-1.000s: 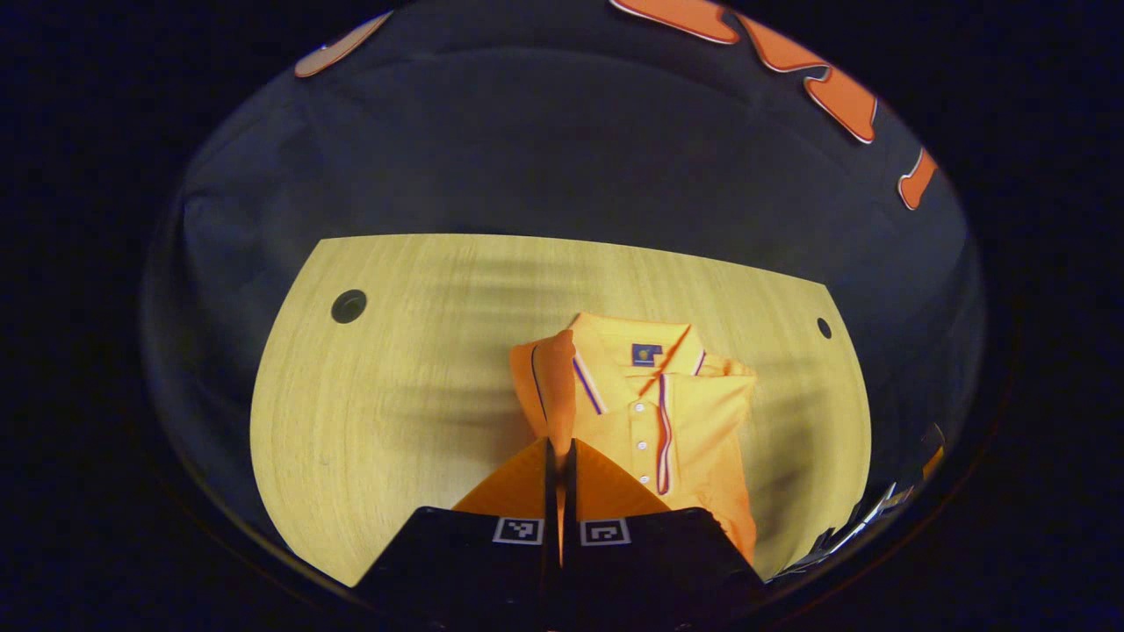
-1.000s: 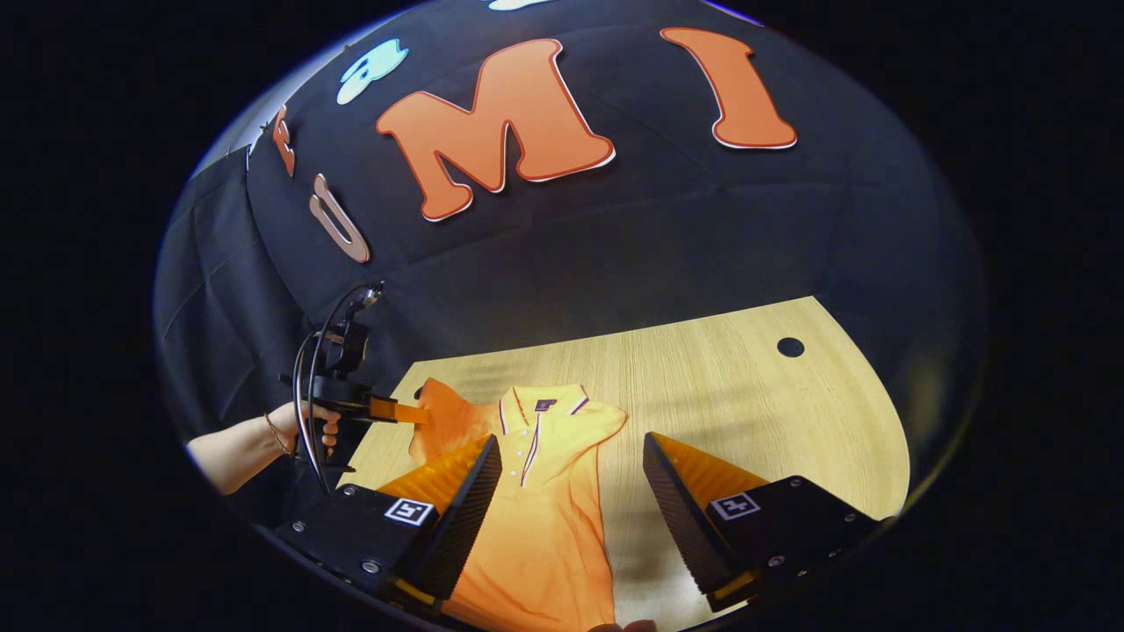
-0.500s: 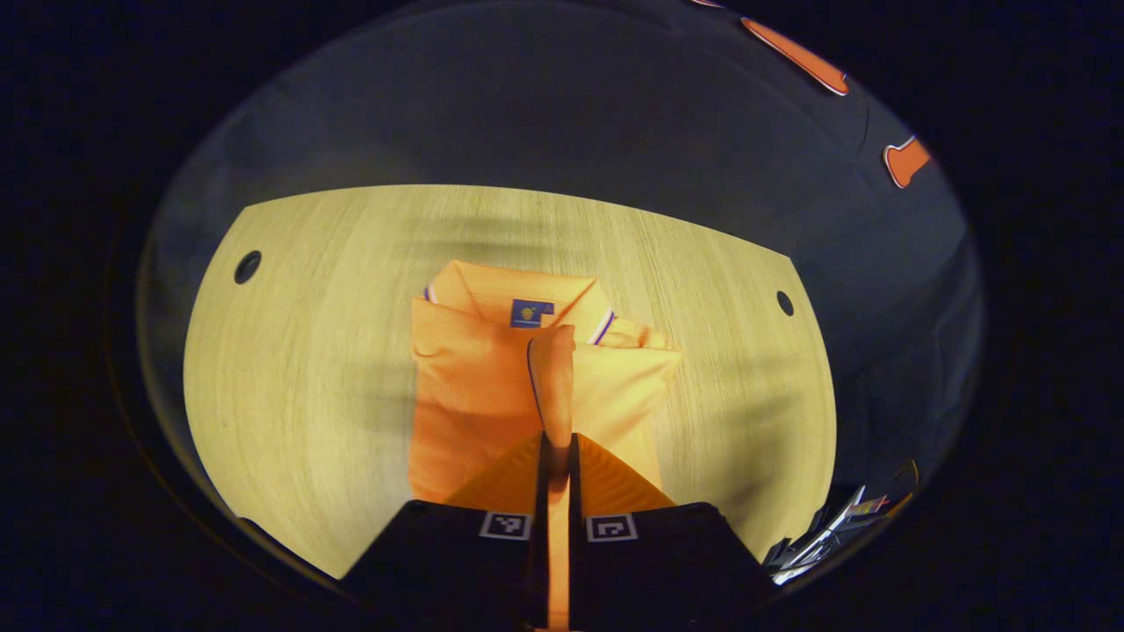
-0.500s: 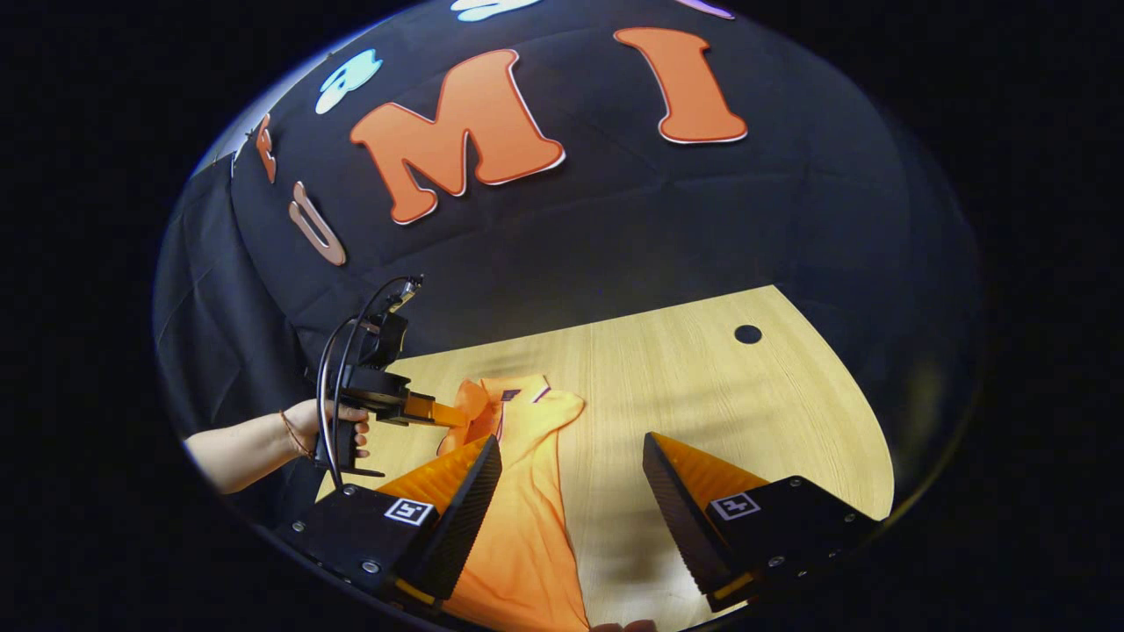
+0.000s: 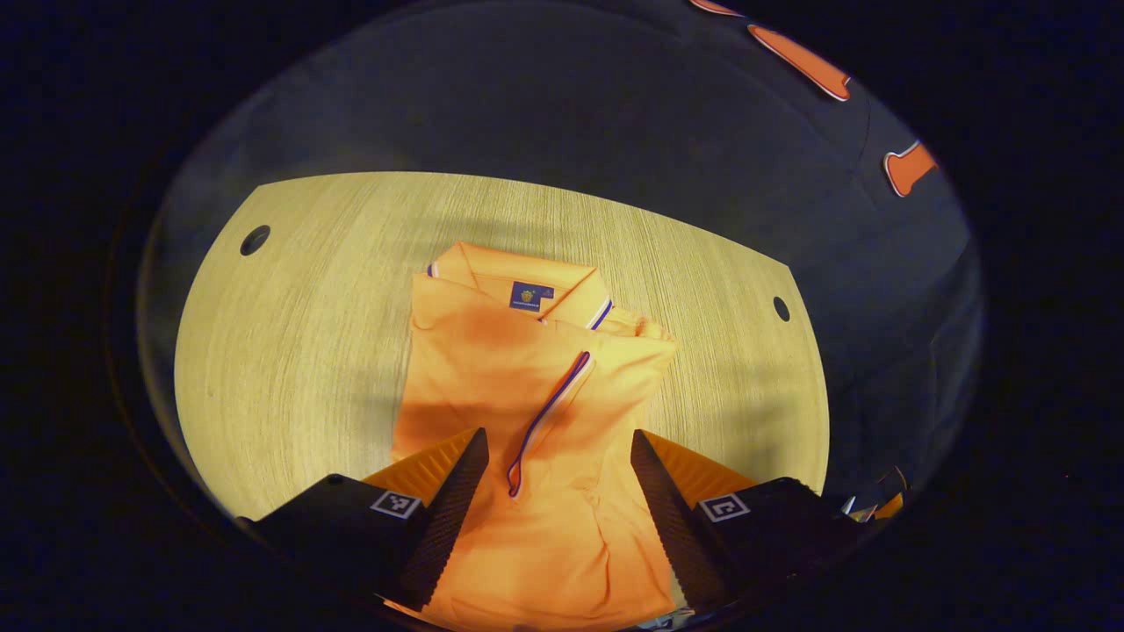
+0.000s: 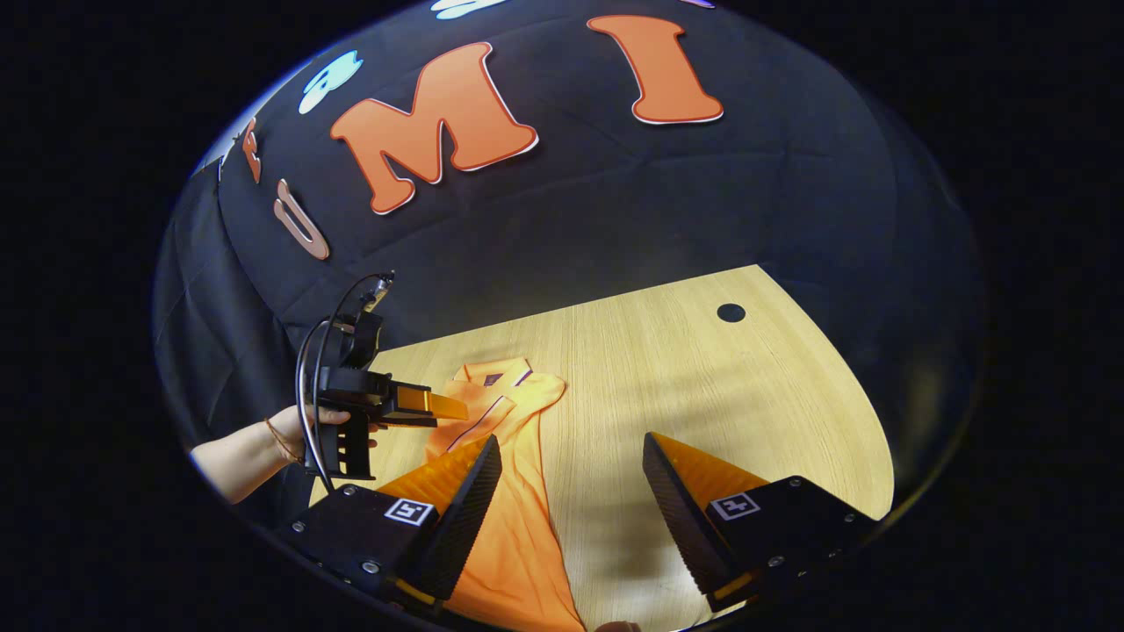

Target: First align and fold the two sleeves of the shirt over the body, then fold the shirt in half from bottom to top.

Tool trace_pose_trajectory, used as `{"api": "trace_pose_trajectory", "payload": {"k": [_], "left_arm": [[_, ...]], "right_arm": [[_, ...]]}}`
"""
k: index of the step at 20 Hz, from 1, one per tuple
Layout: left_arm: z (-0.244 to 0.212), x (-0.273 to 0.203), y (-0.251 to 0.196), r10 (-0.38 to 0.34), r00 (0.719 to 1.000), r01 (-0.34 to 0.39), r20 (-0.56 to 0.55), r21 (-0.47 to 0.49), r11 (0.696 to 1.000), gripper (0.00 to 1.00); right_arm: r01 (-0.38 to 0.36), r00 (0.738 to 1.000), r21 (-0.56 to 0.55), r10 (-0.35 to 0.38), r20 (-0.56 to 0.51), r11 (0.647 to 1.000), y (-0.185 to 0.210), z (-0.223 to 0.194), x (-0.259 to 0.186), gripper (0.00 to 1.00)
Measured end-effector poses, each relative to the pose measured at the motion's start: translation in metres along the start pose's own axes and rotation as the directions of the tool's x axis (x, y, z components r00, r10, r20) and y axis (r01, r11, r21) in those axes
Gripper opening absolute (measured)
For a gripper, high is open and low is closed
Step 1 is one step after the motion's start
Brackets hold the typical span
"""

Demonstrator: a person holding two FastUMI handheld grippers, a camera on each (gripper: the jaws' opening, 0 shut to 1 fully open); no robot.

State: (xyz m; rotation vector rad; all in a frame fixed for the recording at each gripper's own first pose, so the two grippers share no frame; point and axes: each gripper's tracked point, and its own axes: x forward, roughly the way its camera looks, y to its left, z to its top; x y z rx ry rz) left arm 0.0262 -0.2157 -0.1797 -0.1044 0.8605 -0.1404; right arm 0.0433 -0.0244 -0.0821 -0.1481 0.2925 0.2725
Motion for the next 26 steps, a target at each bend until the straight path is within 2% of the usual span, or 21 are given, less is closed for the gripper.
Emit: {"api": "trace_pose_trajectory", "payload": {"k": [4, 6, 8, 10, 14, 17, 21, 24, 26], "left_arm": [[-0.013, -0.042, 0.018, -0.012, 0.999, 0.013, 0.046, -0.019, 1.000, 0.99], [-0.029, -0.066, 0.030, -0.029, 0.997, 0.031, 0.064, -0.035, 0.999, 0.98], [-0.051, -0.089, 0.053, -0.010, 0.998, 0.011, 0.068, -0.015, 1.000, 0.98], [-0.072, -0.108, 0.076, 0.019, 0.997, -0.021, 0.074, 0.023, 1.000, 0.99], [-0.128, -0.136, 0.108, 0.062, 0.996, -0.069, 0.070, 0.104, 0.992, 0.98], [-0.182, -0.143, 0.126, 0.095, 0.995, -0.098, 0.031, 0.143, 0.985, 0.98], [-0.251, -0.152, 0.141, 0.118, 0.992, -0.110, -0.053, 0.129, 0.986, 0.99], [-0.282, -0.152, 0.152, 0.164, 0.983, -0.147, -0.084, 0.179, 0.973, 0.98], [-0.289, -0.144, 0.164, 0.186, 0.977, -0.167, -0.105, 0.163, 0.972, 0.98]], "right_arm": [[-0.028, 0.998, -0.004, 0.028, -0.052, 1.000, 0.024, -0.012, 0.006, 0.99], [-0.017, 0.997, -0.035, 0.015, -0.076, 0.999, 0.035, -0.024, 0.008, 0.99], [-0.019, 0.991, -0.075, 0.009, -0.132, 0.997, 0.045, -0.045, 0.010, 0.99], [-0.042, 0.982, -0.069, 0.028, -0.188, 0.997, 0.060, -0.068, 0.008, 0.99], [0.011, 0.955, -0.133, -0.050, -0.293, 0.991, 0.059, -0.116, -0.002, 0.99], [0.016, 0.930, -0.189, -0.084, -0.358, 0.982, 0.066, -0.153, -0.013, 0.99], [0.012, 0.864, -0.270, -0.146, -0.481, 0.963, 0.069, -0.218, -0.032, 0.99], [0.023, 0.798, -0.271, -0.181, -0.574, 0.962, 0.066, -0.270, -0.054, 0.99], [0.039, 0.748, -0.267, -0.206, -0.631, 0.963, 0.062, -0.298, -0.061, 0.99]]}}
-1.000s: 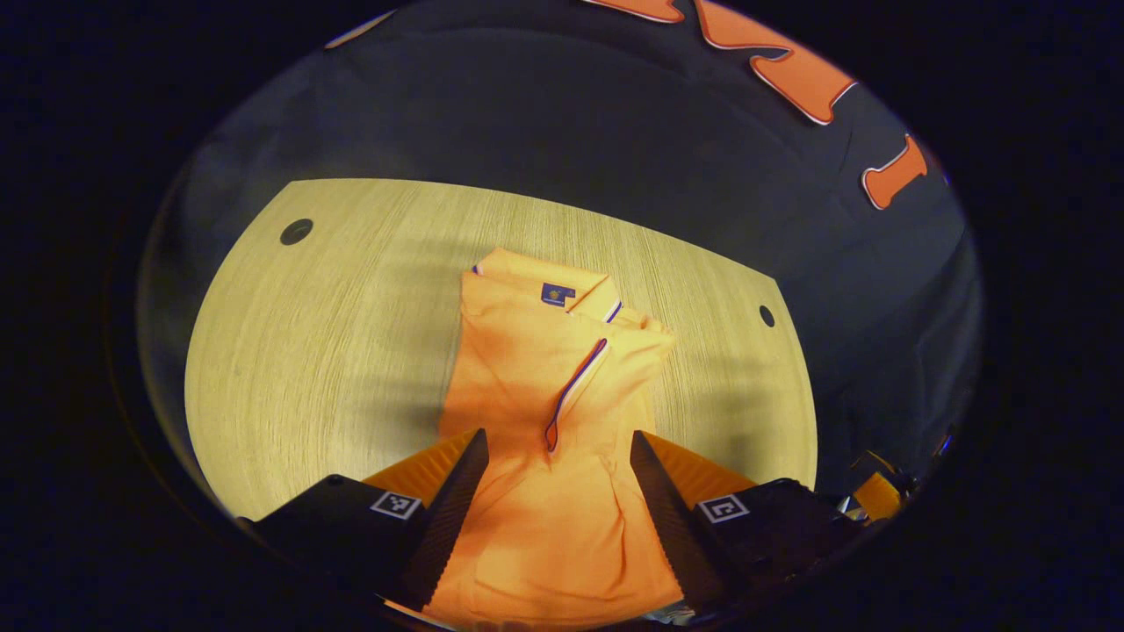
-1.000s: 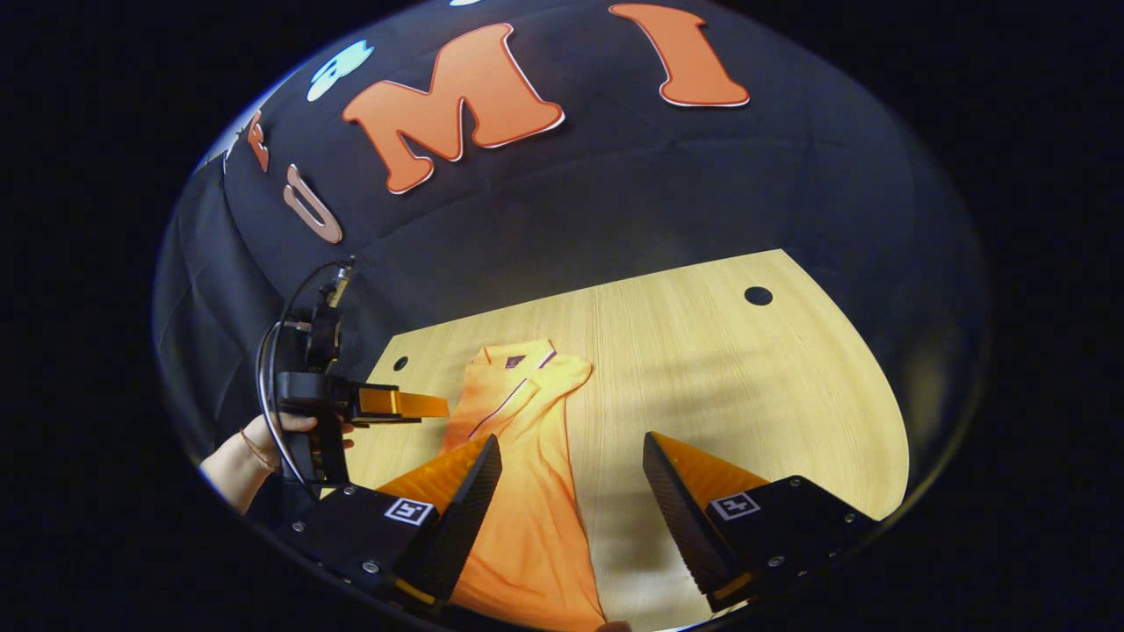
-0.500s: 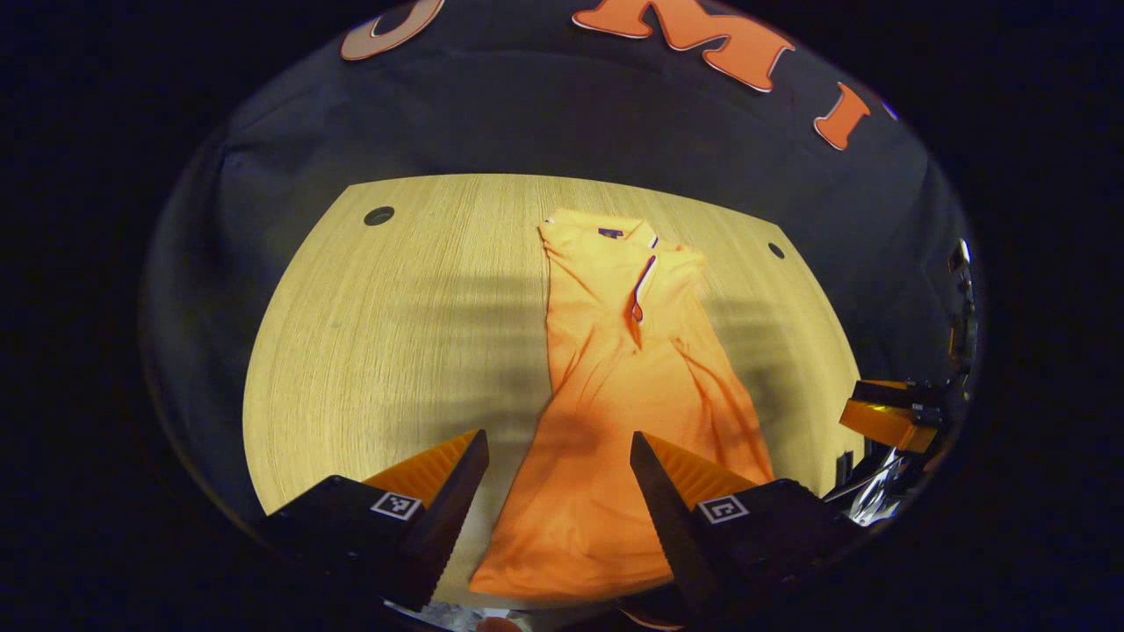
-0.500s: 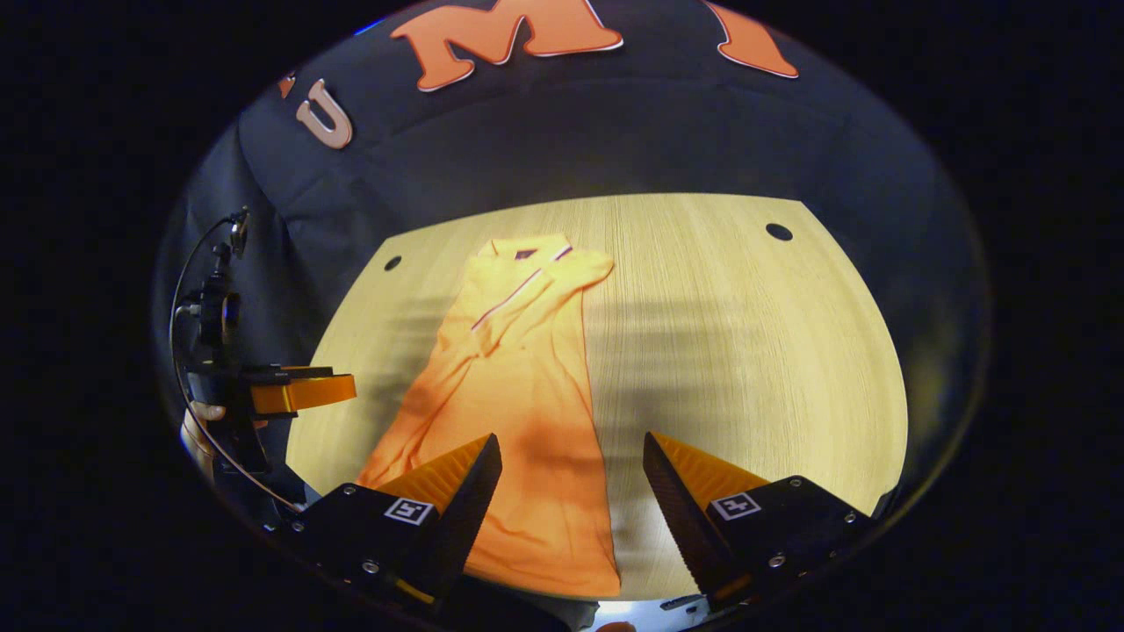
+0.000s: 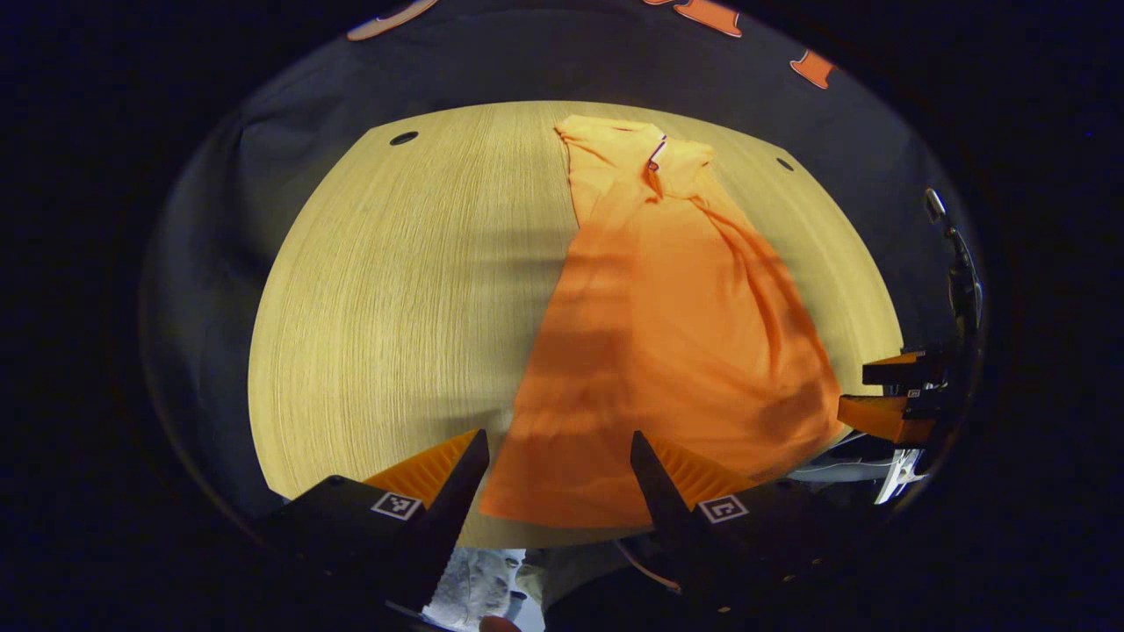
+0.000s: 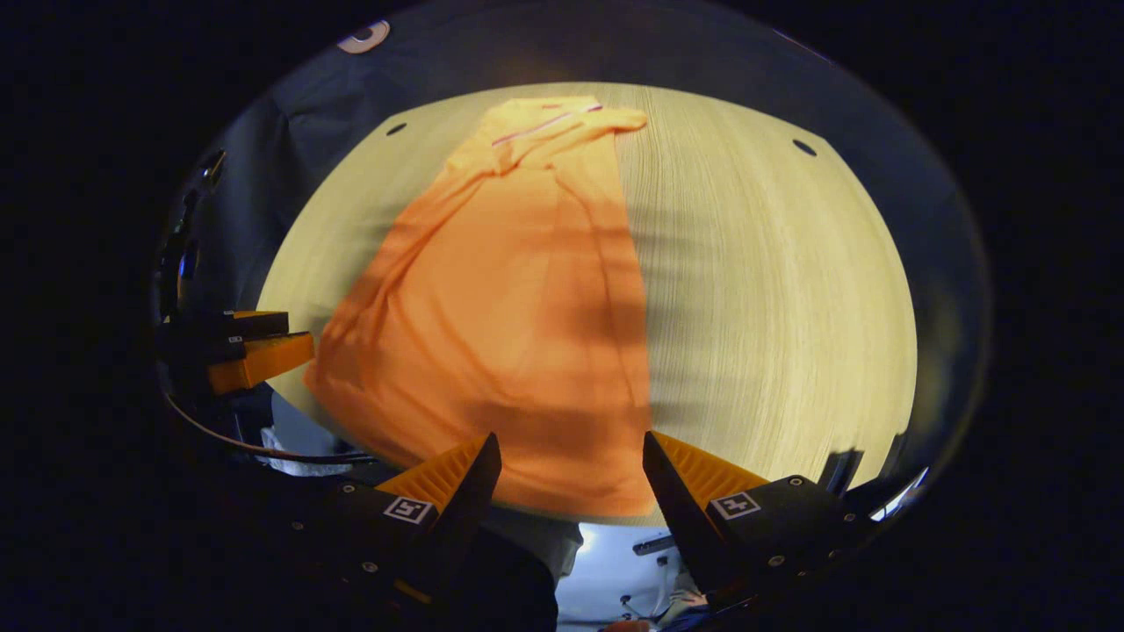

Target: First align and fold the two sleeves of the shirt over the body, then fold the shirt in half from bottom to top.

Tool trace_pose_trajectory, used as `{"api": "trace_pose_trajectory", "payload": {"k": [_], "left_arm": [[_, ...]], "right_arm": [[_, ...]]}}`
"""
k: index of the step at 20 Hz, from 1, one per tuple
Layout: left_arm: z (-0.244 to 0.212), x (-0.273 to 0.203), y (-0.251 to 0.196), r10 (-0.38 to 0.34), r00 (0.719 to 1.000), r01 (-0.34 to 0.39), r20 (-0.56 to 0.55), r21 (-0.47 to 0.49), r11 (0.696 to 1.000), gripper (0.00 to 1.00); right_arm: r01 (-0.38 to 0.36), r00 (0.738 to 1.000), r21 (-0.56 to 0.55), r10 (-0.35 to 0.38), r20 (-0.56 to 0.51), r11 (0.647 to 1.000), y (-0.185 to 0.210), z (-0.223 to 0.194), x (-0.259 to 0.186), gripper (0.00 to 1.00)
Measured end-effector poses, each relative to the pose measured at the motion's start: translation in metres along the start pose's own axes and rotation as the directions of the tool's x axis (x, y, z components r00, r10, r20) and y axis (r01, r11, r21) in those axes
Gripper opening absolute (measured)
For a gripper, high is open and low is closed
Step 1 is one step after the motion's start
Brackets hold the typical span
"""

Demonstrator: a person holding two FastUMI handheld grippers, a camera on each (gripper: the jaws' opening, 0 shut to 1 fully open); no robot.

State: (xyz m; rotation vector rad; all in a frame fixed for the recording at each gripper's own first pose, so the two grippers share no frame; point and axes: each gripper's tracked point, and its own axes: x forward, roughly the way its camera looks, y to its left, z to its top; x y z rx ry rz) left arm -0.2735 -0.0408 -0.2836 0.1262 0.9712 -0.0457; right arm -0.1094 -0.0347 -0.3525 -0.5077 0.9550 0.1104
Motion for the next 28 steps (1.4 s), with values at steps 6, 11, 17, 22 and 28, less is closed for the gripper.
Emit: {"api": "trace_pose_trajectory", "payload": {"k": [6, 11, 17, 22, 28], "left_arm": [[-0.061, 0.026, -0.019, 0.024, 0.996, -0.025, -0.083, -0.010, 1.000, 0.99], [-0.083, 0.044, -0.012, 0.091, 0.986, -0.095, -0.143, -0.020, 0.995, 0.98], [-0.081, 0.044, -0.013, 0.106, 0.986, -0.113, -0.127, -0.049, 0.992, 1.00], [-0.080, 0.046, -0.022, 0.092, 0.994, -0.093, -0.062, -0.006, 0.996, 0.90], [-0.066, 0.052, -0.044, 0.001, 1.000, 0.000, -0.018, 0.062, 0.998, 0.06]], "right_arm": [[0.064, 0.995, 0.048, -0.060, -0.083, 0.997, -0.013, -0.027, 0.030, 0.99], [0.088, 0.989, 0.034, -0.083, -0.126, 0.996, -0.016, -0.040, 0.043, 0.99], [0.102, 0.986, 0.034, -0.096, -0.140, 0.994, -0.015, -0.040, 0.043, 0.99], [0.096, 0.986, 0.040, -0.089, -0.142, 0.995, -0.013, -0.043, 0.042, 0.96], [-0.030, 0.994, 0.149, 0.045, -0.098, 0.988, 0.002, -0.042, 0.044, 0.01]]}}
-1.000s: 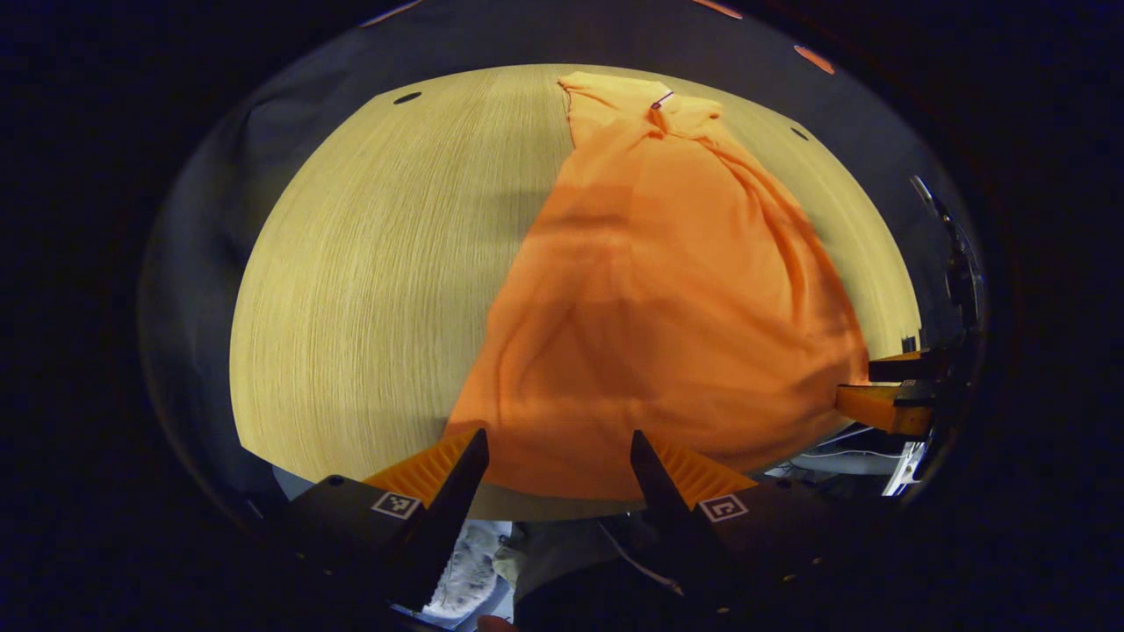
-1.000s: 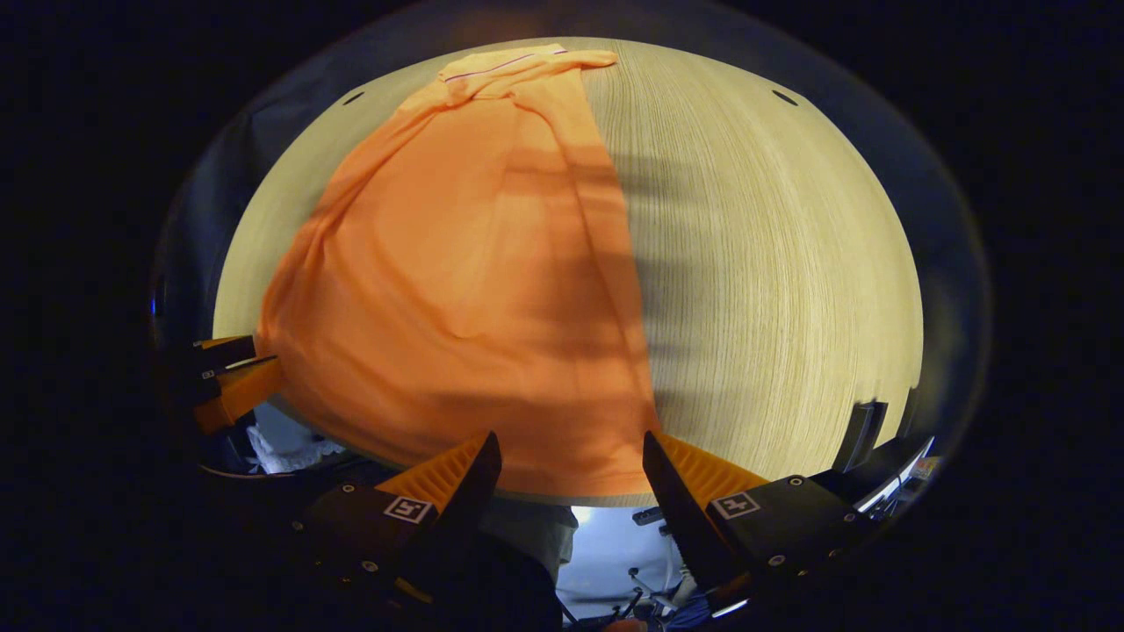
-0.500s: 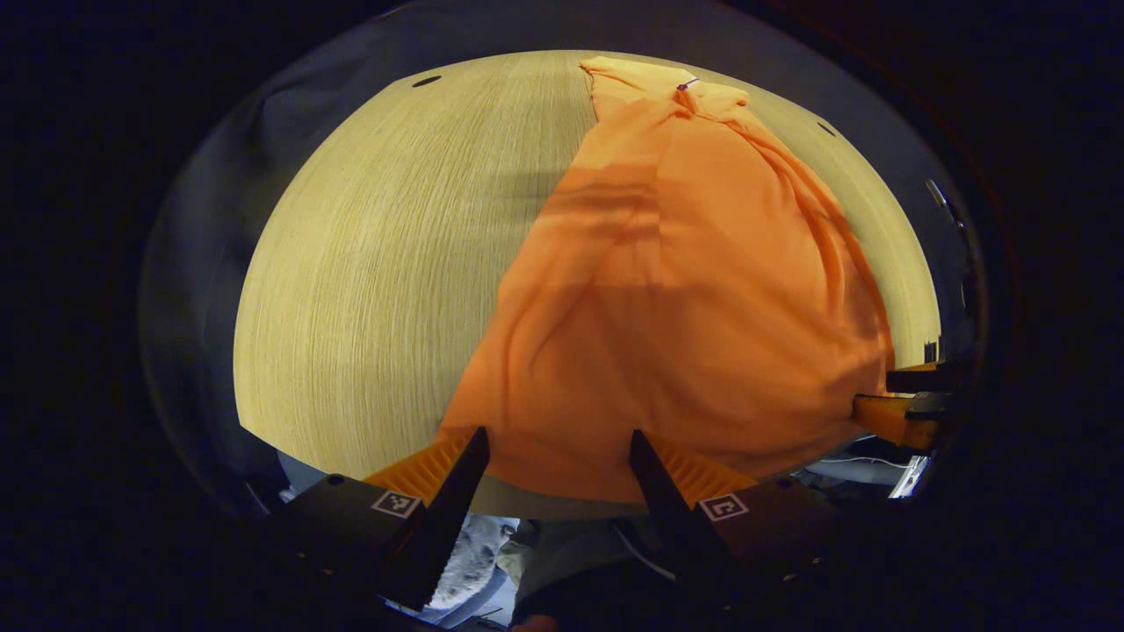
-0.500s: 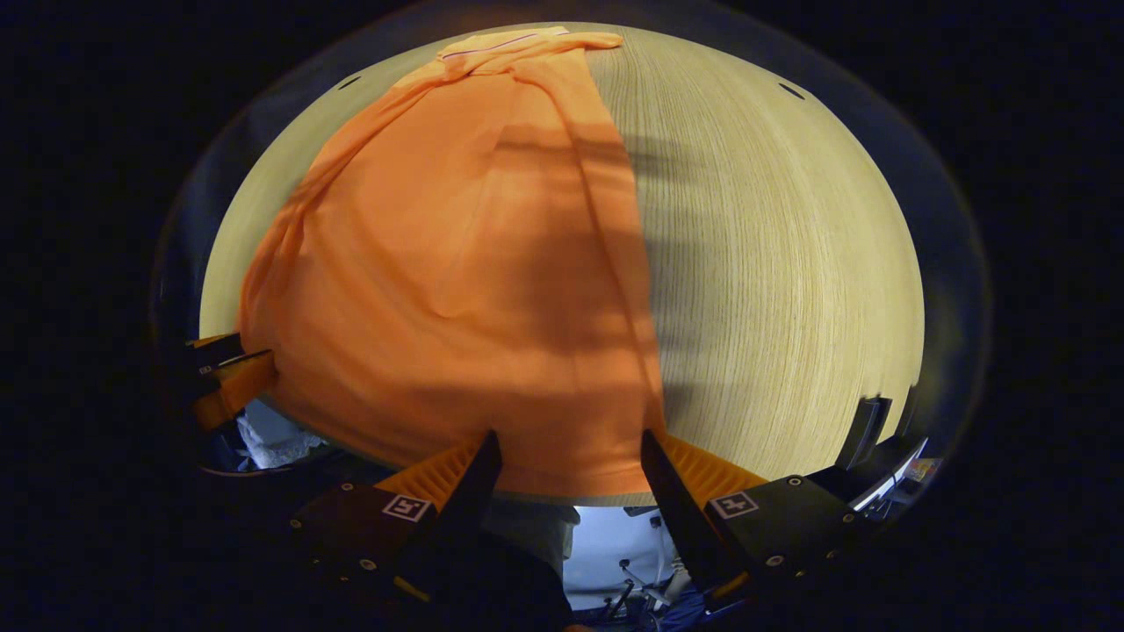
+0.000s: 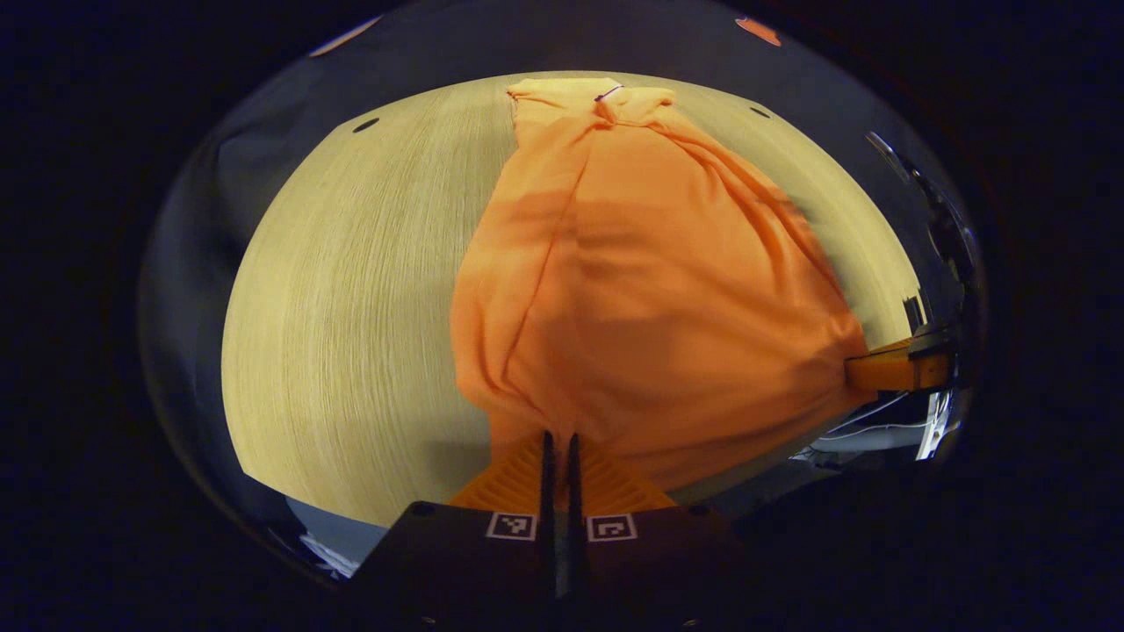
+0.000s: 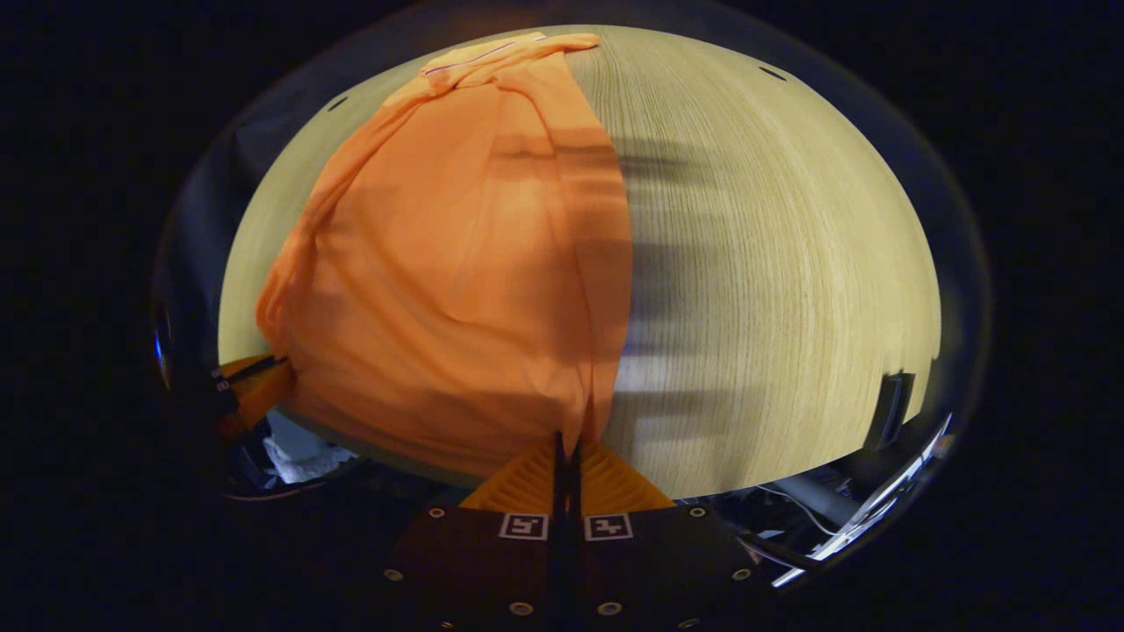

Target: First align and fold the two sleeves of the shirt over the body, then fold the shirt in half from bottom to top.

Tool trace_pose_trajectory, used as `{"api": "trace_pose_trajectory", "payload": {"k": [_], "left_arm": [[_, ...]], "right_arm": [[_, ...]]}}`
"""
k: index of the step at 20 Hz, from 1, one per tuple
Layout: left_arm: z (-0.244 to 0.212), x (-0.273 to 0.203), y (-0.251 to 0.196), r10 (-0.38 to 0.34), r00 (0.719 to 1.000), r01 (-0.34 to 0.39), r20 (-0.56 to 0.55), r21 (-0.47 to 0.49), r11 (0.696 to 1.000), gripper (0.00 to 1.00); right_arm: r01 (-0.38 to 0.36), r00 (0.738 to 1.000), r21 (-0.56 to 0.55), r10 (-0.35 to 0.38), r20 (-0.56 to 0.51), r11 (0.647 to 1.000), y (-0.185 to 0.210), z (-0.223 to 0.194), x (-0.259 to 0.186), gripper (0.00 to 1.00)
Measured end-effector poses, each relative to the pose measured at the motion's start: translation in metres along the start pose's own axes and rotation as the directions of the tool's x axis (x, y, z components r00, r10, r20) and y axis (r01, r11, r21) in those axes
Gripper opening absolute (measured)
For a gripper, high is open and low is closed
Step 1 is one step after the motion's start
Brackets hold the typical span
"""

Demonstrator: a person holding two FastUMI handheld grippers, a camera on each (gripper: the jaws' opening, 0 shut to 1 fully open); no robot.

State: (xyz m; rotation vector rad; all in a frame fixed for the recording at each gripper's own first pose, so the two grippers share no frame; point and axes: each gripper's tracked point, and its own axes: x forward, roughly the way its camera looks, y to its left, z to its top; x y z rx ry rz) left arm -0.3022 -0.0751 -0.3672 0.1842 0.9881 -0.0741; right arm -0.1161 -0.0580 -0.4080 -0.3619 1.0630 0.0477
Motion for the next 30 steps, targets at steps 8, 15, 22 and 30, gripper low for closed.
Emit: {"api": "trace_pose_trajectory", "payload": {"k": [8, 15, 22, 30], "left_arm": [[0.030, -0.016, -0.003, -0.128, 0.991, 0.134, 0.042, -0.198, 0.971, 0.01], [0.129, -0.056, -0.016, -0.155, 0.960, 0.182, 0.232, -0.098, 0.978, 0.00], [0.215, -0.065, -0.002, -0.142, 0.916, 0.189, 0.375, -0.091, 0.978, 0.00], [0.307, -0.061, 0.021, -0.128, 0.882, 0.174, 0.454, -0.062, 0.983, 0.00]], "right_arm": [[-0.047, 0.994, -0.026, 0.049, 0.096, 0.999, 0.007, 0.029, -0.024, 0.00], [-0.068, 0.955, -0.079, 0.088, 0.283, 0.995, 0.012, 0.124, -0.088, 0.00], [-0.055, 0.892, -0.101, 0.094, 0.441, 0.993, 0.010, 0.227, -0.145, 0.00], [-0.014, 0.846, -0.139, 0.086, 0.526, 0.990, 0.006, 0.315, -0.164, 0.00]]}}
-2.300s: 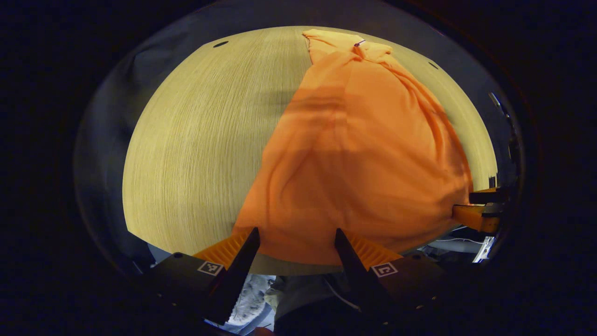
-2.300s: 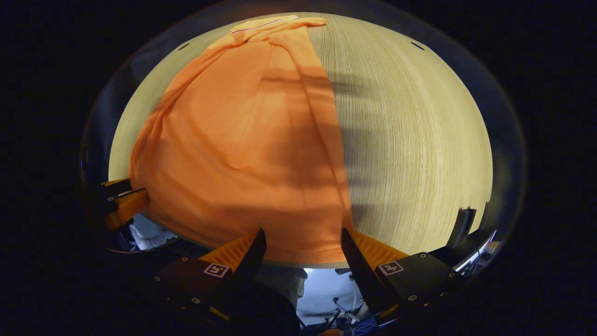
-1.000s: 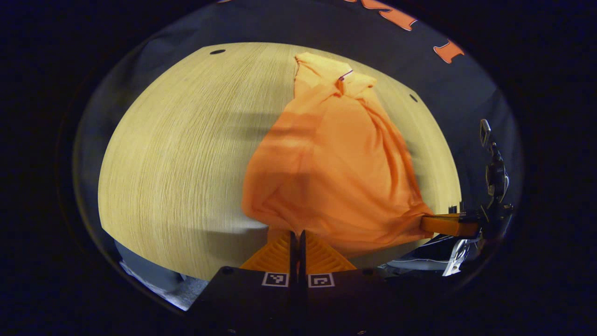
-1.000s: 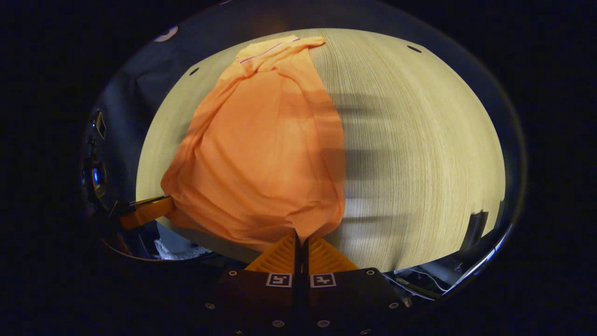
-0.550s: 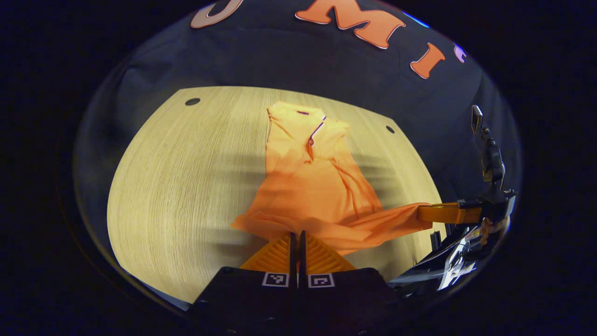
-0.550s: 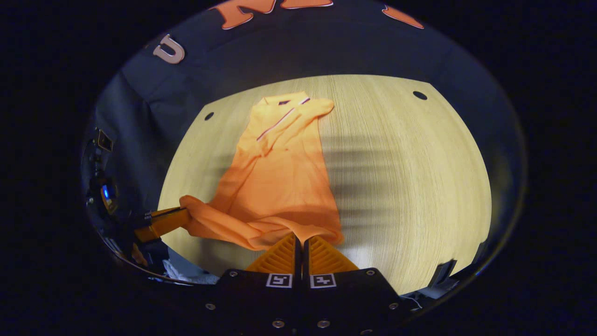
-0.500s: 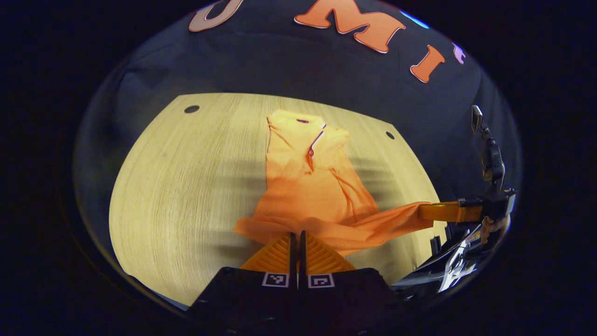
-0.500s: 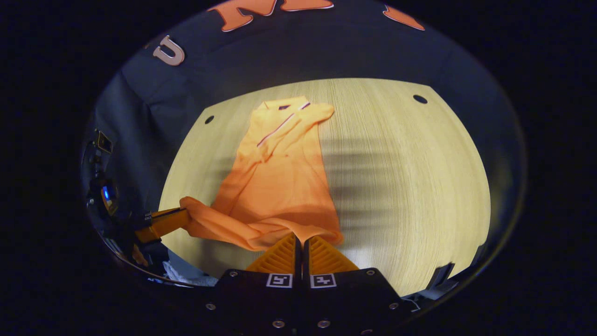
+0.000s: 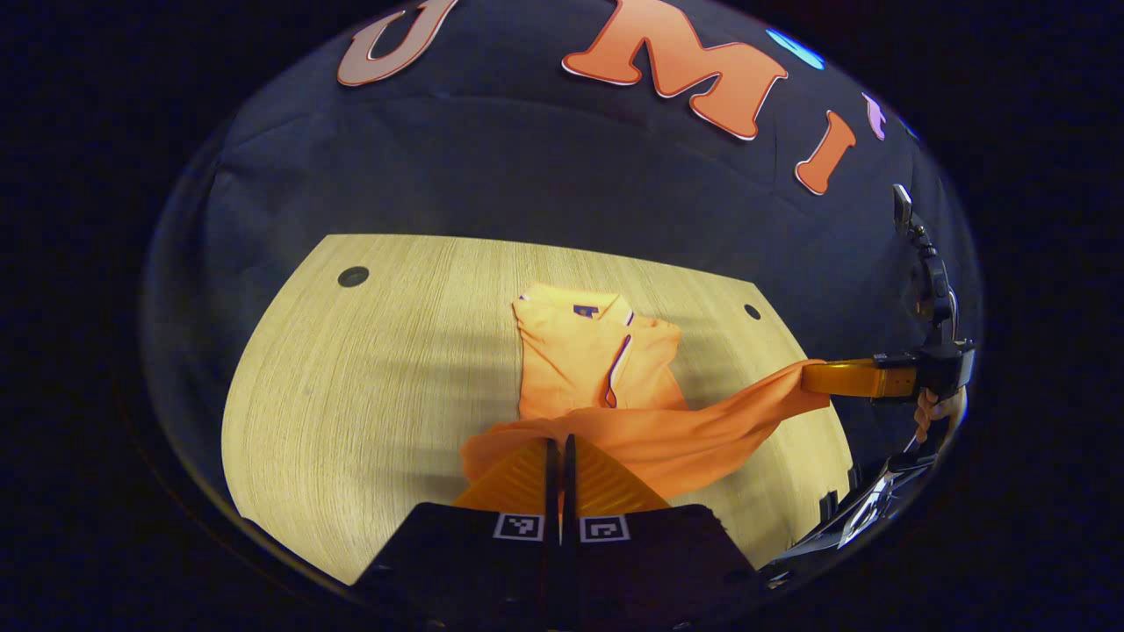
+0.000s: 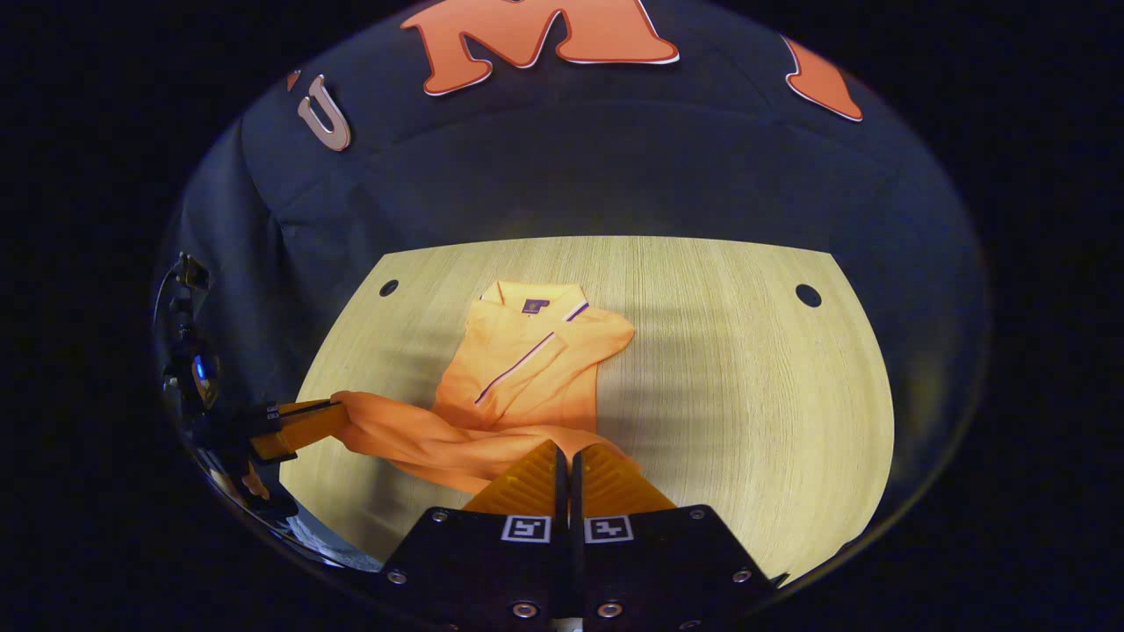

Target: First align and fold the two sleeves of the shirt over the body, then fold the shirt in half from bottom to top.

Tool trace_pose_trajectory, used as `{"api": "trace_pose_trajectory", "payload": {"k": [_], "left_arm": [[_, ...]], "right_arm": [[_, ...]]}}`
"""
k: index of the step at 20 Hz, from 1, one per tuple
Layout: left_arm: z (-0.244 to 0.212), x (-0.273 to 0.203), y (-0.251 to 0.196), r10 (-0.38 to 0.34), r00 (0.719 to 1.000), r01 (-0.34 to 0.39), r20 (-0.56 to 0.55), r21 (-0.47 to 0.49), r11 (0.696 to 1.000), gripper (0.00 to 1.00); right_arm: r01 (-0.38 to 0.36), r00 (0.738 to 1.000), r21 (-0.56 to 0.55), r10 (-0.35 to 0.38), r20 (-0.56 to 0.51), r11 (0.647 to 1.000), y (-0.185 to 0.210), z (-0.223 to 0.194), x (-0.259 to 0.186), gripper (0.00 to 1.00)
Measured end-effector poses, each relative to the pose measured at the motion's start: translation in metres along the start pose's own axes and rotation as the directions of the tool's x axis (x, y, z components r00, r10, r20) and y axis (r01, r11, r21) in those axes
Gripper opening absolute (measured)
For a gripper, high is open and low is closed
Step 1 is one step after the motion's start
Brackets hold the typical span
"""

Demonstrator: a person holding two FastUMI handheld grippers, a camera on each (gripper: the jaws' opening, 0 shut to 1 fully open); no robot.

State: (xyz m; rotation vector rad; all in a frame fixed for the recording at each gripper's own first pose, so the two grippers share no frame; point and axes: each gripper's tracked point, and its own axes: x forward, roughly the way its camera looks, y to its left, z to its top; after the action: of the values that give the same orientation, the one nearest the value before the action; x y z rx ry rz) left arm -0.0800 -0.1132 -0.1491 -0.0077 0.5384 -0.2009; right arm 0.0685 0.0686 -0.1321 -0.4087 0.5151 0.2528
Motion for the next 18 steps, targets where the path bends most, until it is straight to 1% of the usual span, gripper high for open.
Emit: {"api": "trace_pose_trajectory", "payload": {"k": [3, 6, 9, 12, 15, 18], "left_arm": [[0.039, 0.020, 0.010, 0.011, 0.999, -0.013, 0.041, 0.041, 0.999, 0.01], [0.064, 0.041, 0.022, 0.036, 0.998, -0.038, 0.047, 0.037, 0.999, 0.00], [0.092, 0.058, 0.024, 0.039, 0.996, -0.042, 0.082, 0.037, 0.998, 0.00], [0.100, 0.076, 0.030, 0.043, 0.996, -0.048, 0.076, 0.054, 0.997, 0.00], [0.106, 0.100, 0.043, 0.066, 0.996, -0.071, 0.067, 0.085, 0.994, 0.00], [0.105, 0.123, 0.053, 0.078, 0.996, -0.082, 0.050, 0.070, 0.994, 0.00]], "right_arm": [[0.008, 1.000, -0.003, -0.008, 0.019, 1.000, -0.007, 0.028, 0.018, 0.00], [0.012, 0.999, -0.002, -0.012, 0.036, 1.000, -0.013, 0.053, 0.033, 0.00], [0.023, 0.998, -0.013, -0.023, 0.050, 1.000, -0.019, 0.073, 0.048, 0.00], [0.040, 0.998, -0.007, -0.039, 0.043, 0.999, -0.025, 0.085, 0.071, 0.00], [0.055, 0.998, 0.010, -0.055, 0.019, 0.998, -0.030, 0.086, 0.100, 0.00], [0.068, 0.997, 0.028, -0.067, -0.024, 0.997, -0.033, 0.079, 0.132, 0.00]]}}
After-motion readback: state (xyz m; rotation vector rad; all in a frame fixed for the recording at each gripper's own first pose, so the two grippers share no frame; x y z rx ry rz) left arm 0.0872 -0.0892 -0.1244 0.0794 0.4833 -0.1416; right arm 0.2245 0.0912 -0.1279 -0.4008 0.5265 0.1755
